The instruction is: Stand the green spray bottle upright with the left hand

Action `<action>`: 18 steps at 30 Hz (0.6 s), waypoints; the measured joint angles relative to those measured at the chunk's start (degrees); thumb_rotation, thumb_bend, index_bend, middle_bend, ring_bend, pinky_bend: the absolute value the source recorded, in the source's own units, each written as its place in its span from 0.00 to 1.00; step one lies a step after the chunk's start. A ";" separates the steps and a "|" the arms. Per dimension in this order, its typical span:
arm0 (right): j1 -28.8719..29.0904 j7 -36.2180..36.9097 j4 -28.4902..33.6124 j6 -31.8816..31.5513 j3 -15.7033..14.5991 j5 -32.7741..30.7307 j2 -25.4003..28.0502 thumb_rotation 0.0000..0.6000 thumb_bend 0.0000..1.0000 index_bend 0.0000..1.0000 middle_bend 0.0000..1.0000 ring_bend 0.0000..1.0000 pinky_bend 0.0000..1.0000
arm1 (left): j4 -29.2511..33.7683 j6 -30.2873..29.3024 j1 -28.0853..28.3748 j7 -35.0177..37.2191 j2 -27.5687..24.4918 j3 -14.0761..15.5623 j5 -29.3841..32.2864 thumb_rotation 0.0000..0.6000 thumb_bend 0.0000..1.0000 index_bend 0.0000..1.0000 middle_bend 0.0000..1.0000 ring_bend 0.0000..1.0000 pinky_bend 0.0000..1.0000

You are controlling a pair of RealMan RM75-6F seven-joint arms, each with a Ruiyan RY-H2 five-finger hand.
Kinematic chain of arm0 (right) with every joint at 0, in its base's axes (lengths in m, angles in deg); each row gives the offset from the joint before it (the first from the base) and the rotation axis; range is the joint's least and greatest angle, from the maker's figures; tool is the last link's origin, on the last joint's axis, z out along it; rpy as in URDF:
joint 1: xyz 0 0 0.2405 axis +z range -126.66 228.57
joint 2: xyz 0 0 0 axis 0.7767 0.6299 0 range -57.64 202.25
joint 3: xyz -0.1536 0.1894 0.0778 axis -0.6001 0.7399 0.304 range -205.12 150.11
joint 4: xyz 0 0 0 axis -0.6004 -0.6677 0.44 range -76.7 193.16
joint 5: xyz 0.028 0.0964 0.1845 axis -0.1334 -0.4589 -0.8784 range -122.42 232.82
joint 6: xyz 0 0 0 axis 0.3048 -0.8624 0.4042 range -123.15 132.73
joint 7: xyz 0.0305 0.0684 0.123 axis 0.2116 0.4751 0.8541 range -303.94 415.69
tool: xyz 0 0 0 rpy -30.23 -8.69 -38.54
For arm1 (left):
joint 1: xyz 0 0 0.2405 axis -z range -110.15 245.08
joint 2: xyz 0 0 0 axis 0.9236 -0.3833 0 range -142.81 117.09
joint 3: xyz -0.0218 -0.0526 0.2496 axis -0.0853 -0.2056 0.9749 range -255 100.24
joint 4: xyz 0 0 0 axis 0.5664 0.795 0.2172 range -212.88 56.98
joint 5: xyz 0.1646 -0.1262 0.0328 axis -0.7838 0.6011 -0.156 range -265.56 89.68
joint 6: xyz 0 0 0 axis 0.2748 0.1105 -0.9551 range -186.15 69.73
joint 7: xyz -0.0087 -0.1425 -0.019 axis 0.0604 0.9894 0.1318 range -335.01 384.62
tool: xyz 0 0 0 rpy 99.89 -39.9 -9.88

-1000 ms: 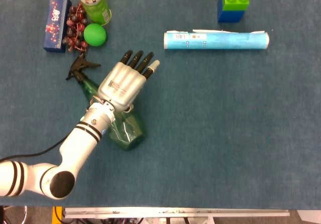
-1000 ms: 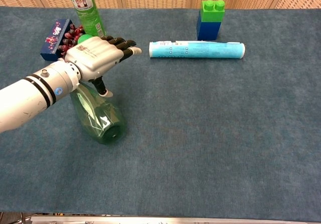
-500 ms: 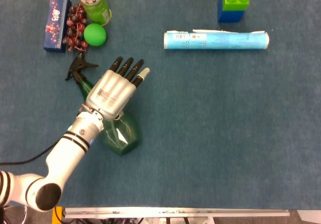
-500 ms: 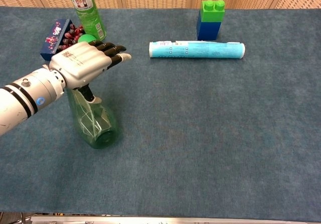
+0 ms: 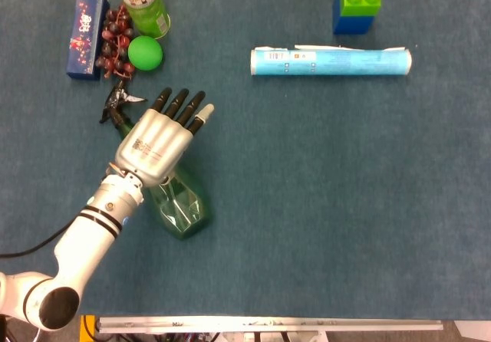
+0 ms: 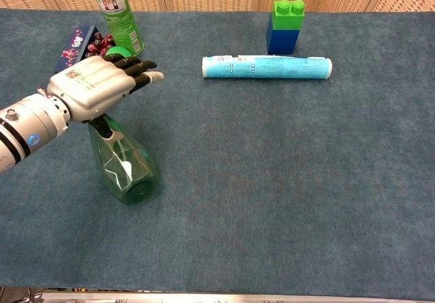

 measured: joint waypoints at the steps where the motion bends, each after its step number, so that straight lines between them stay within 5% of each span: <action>1: 0.00 0.04 -0.01 0.03 0.00 -0.01 0.01 1.00 0.10 0.48 0.34 0.26 0.36 | -0.09 -0.06 -0.09 0.22 -0.04 -0.09 -0.07 1.00 0.03 0.00 0.00 0.00 0.09; 18: 0.23 -0.09 -0.04 0.52 0.01 -0.05 0.04 1.00 0.10 0.48 0.34 0.26 0.36 | -6.66 -1.04 -1.95 7.94 -0.67 -4.32 0.62 1.00 0.03 0.00 0.00 0.00 0.09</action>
